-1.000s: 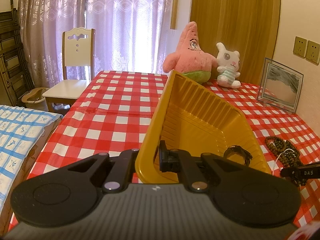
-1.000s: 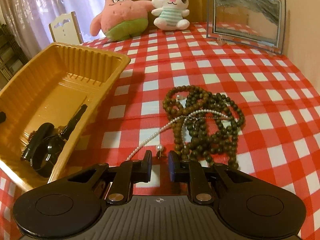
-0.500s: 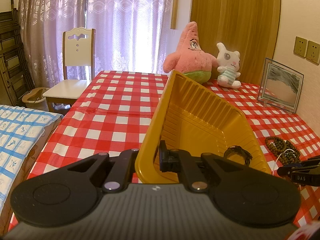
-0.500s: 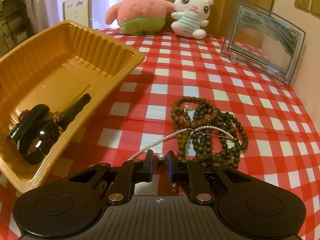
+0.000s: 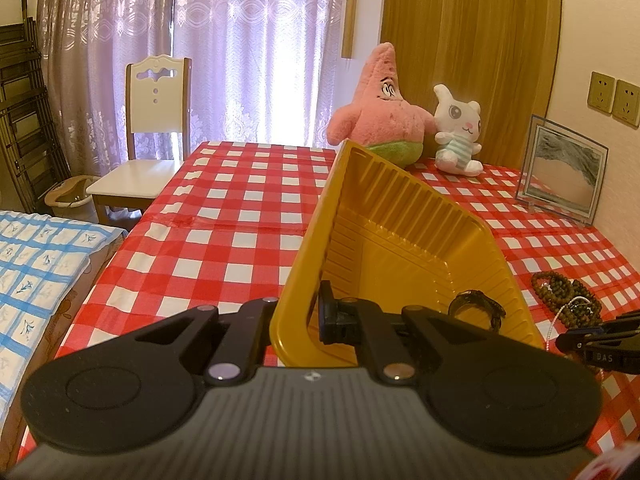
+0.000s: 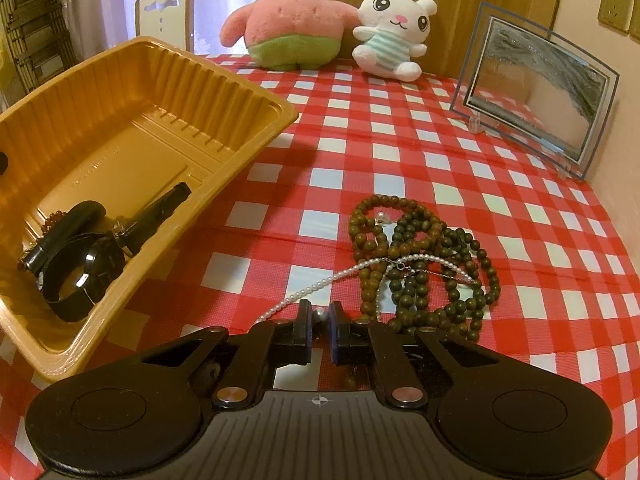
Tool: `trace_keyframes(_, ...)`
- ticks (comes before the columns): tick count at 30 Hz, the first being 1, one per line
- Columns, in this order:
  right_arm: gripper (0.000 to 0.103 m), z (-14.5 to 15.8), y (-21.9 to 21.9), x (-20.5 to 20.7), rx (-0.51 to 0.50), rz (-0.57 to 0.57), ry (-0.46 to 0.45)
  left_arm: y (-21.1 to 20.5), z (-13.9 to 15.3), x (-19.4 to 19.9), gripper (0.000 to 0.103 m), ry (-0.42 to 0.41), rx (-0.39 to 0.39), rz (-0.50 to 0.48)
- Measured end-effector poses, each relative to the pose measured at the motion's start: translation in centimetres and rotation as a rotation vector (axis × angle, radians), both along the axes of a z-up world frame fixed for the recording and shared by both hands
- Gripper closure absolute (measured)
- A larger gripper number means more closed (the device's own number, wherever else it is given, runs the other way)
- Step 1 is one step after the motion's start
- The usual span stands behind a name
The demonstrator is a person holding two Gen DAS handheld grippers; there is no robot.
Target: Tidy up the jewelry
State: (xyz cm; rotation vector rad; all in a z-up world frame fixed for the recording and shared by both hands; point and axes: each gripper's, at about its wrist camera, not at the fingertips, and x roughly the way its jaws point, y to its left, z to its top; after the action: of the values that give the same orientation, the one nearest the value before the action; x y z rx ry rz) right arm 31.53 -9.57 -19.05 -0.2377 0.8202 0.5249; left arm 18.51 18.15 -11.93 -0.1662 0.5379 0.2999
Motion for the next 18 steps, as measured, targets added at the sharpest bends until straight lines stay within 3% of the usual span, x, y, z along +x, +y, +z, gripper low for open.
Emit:
trace_keyframes(9, 0.095, 0.2, -0.2, -0.2, 0.015, -0.004, 0.003, -0.1, 0.0, 0.1, 0.097, 0.001, 0.0, 0.001)
trace_keyframes(18, 0.095, 2.2, -1.8, -0.2, 0.128, -0.052, 0.03, -0.1, 0.0, 0.1, 0.097, 0.001, 0.001, 0.0)
